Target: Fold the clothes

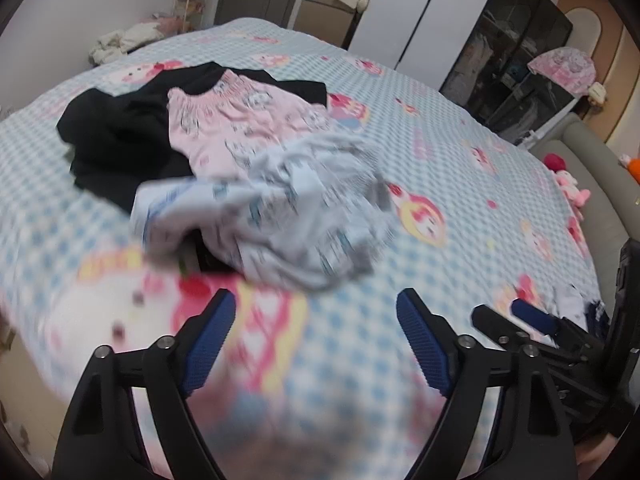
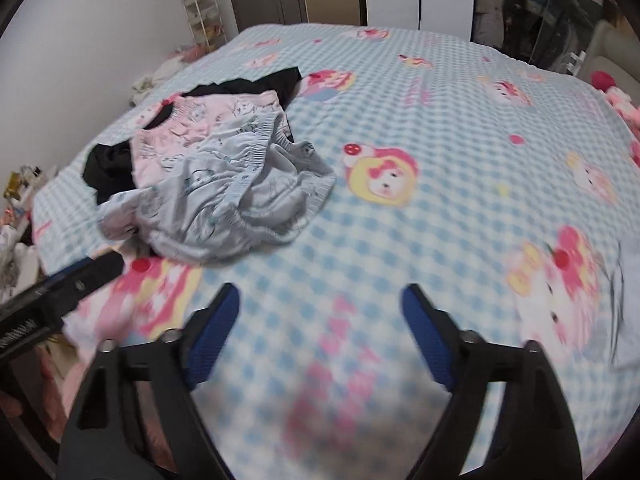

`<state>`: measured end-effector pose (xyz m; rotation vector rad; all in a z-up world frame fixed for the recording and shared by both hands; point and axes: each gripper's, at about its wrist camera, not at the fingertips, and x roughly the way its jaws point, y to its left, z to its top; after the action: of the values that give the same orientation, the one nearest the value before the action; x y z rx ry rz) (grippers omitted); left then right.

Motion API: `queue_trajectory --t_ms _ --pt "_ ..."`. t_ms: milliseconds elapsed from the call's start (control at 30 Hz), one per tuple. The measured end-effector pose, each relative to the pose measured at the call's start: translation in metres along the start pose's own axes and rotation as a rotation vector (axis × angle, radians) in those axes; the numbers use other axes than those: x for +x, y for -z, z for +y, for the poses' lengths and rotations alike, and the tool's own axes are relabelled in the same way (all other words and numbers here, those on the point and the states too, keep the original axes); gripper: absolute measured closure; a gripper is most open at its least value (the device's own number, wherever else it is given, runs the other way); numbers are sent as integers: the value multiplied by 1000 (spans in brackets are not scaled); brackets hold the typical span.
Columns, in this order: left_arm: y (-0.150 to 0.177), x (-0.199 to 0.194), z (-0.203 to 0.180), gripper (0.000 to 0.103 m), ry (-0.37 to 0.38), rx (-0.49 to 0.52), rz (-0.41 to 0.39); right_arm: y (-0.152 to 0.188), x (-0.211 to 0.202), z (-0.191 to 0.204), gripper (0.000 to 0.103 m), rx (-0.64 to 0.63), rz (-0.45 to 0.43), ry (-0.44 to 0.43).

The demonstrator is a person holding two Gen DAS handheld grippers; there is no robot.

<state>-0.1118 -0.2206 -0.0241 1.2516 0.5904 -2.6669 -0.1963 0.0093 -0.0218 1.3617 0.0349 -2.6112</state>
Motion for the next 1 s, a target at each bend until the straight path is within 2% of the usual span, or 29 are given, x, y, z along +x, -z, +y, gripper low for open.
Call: queue_trajectory --t_ms 33,100,167,233,333,367,400,467,500,533,600,667,867,1000 --pt "-6 9 3 29 -13 3 6 -6 13 7 42 -15 12 25" --pt "-18 32 11 33 -25 -2 25 -15 37 18 49 -38 41 45" --pt "-27 52 19 30 -19 -17 40 -21 57 26 49 -43 56 -2" --pt "-33 68 22 22 -10 -16 55 -27 75 33 49 -41 70 -62" --pt "-40 87 20 21 -8 -1 66 -32 98 48 44 -50 86 -105" --pt "-42 91 20 26 -9 3 73 -34 106 53 44 -54 91 -118" --pt "-43 95 19 43 -11 7 79 -35 113 58 44 -57 97 -132" --pt "-42 98 19 62 0 5 89 -36 129 67 56 -73 149 -147" --pt "-41 97 19 70 10 0 94 -36 136 70 67 -78 178 -148" --pt "-39 96 18 73 27 -4 104 -35 139 70 72 -72 199 -143" --pt "-33 93 16 80 60 -11 121 -30 133 66 81 -64 200 -144" --pt "-24 86 11 86 83 -3 119 -22 118 56 98 -59 182 -147" --pt "11 69 -13 89 188 -18 144 1 75 27 99 -44 126 -156" --pt "43 63 -43 90 264 -7 202 17 46 8 99 -35 89 -162"
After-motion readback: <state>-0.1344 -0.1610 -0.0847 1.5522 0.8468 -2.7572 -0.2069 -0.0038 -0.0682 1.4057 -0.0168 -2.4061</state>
